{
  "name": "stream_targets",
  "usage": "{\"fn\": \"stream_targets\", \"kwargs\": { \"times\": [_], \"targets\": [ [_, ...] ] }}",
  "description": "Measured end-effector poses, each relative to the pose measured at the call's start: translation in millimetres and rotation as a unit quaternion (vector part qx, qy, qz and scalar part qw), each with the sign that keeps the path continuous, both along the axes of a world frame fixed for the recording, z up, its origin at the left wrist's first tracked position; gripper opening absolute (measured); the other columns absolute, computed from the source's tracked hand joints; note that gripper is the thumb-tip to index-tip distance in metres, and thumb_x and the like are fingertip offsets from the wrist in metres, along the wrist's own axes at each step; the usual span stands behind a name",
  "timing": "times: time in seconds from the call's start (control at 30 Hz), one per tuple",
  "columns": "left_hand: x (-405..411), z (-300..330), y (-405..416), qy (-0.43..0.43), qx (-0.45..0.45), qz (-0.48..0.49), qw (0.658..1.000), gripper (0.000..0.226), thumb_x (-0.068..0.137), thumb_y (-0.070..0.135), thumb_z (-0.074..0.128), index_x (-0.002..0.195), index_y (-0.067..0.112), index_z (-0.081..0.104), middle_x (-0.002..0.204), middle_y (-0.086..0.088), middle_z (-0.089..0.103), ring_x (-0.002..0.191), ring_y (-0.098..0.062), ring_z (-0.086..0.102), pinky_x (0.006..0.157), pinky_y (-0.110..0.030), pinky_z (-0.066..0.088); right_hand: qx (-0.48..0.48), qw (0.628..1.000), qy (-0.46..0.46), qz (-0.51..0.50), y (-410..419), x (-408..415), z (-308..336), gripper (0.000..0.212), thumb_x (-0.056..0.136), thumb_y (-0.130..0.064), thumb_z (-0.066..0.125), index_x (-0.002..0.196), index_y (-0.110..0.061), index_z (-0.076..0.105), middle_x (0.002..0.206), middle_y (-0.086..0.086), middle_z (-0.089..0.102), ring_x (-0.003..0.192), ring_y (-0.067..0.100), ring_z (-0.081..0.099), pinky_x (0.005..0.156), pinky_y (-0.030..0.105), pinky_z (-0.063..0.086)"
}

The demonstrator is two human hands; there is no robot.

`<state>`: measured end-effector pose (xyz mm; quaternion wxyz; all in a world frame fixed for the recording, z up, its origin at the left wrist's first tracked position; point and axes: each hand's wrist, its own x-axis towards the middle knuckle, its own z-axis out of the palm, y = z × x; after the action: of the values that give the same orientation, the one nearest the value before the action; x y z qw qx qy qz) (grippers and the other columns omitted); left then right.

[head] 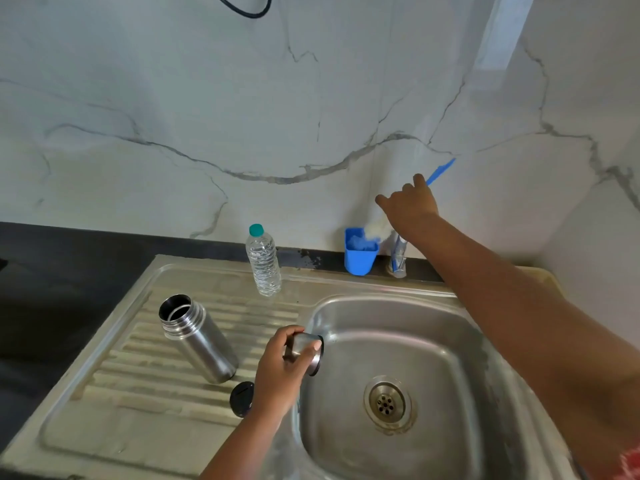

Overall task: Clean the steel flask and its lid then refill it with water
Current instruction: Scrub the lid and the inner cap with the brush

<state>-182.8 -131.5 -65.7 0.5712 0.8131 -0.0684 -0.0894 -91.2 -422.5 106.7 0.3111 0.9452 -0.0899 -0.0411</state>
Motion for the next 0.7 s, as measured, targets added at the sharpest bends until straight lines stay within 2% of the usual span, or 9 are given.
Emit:
{"fn": "stream_targets", "kwargs": {
  "times": [0.13,0.3,0.43,0.53,0.63,0.7],
  "targets": [
    [2,-2,4,0.002,0.015,0.007,1.0,0.034,0.073,0.05,0.071,0.104,0.043,0.062,0.099,0.014,0.068,0.08,-0.004,0.063,0.067,-0.013,0.046,-0.05,0.997,0.006,0.053,-9,10,-23,0.046,0.093,-0.023,0.061,0.134,-0.023,0.04,0.113,-0.001,0.065,0.112,0.023,0.056,0.108,0.041,0.027],
    [7,-9,11,0.007,0.011,0.015,1.0,0.031,0.078,0.038,0.078,0.105,0.043,0.063,0.098,0.005,0.068,0.074,-0.01,0.07,0.069,-0.023,0.049,-0.088,0.993,0.026,0.08,-15,10,-38,0.039,0.094,-0.017,0.059,0.13,-0.019,0.043,0.118,0.002,0.063,0.113,0.025,0.058,0.111,0.044,0.027],
    [9,-2,13,0.011,-0.001,0.029,1.0,0.032,0.083,0.028,0.078,0.108,0.041,0.061,0.098,0.006,0.067,0.065,-0.006,0.065,0.064,-0.022,0.048,-0.077,0.994,0.024,0.073,-14,14,-39,0.037,0.095,-0.019,0.059,0.129,-0.019,0.045,0.117,0.002,0.065,0.112,0.024,0.058,0.114,0.046,0.024],
    [12,1,14,0.009,-0.002,0.034,0.999,0.037,0.082,0.026,0.079,0.105,0.044,0.056,0.096,0.012,0.062,0.067,-0.007,0.06,0.064,-0.017,0.046,-0.083,0.995,0.005,0.063,-7,15,-35,0.046,0.091,-0.026,0.063,0.133,-0.02,0.045,0.123,0.002,0.06,0.12,0.026,0.054,0.117,0.052,0.017],
    [15,3,15,0.019,-0.011,0.04,0.999,0.042,0.079,0.023,0.082,0.106,0.042,0.057,0.093,0.009,0.06,0.069,-0.011,0.056,0.065,-0.02,0.046,-0.002,0.997,-0.024,0.074,23,6,-30,0.057,0.088,-0.025,0.062,0.141,-0.02,0.04,0.139,0.007,0.047,0.134,0.032,0.038,0.118,0.056,0.011],
    [16,3,16,0.018,-0.016,0.045,0.999,0.046,0.076,0.019,0.084,0.108,0.038,0.057,0.091,0.01,0.06,0.067,-0.009,0.055,0.066,-0.018,0.047,0.135,0.98,-0.047,0.142,53,-5,-39,0.052,0.088,-0.022,0.059,0.139,-0.021,0.045,0.137,0.007,0.049,0.128,0.031,0.041,0.114,0.051,0.025]
  ]
}}
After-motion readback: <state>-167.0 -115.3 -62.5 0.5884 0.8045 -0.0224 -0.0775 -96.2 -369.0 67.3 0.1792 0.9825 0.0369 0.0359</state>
